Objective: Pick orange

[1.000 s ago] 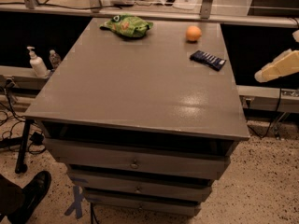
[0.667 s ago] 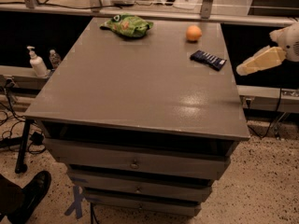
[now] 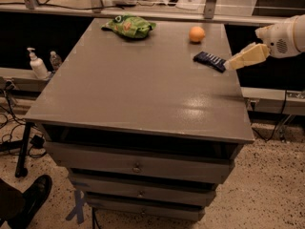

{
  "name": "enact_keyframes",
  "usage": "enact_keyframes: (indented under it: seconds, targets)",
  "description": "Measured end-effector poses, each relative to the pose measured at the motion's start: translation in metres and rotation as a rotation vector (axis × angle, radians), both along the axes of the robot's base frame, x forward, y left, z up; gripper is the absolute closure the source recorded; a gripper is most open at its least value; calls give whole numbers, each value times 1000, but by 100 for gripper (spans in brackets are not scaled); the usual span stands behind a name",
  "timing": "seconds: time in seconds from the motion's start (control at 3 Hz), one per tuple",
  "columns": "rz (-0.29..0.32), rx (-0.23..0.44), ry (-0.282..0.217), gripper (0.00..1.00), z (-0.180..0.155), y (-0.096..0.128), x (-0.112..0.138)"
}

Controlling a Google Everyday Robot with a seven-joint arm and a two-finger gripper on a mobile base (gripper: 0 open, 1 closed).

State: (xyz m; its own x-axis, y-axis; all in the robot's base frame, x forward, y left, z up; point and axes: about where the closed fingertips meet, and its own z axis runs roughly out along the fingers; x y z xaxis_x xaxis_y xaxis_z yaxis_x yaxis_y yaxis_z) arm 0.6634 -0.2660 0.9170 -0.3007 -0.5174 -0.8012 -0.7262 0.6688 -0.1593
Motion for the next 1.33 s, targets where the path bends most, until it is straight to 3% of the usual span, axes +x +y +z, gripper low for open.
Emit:
enact_keyframes:
  seconds: [0.33,1.0,1.33]
  targets:
    - [-11,25,-13,0,-1,3,5]
    - [-32,180,-143,0,2,28,78]
    - [-26,199,-175,0,-4,35,112]
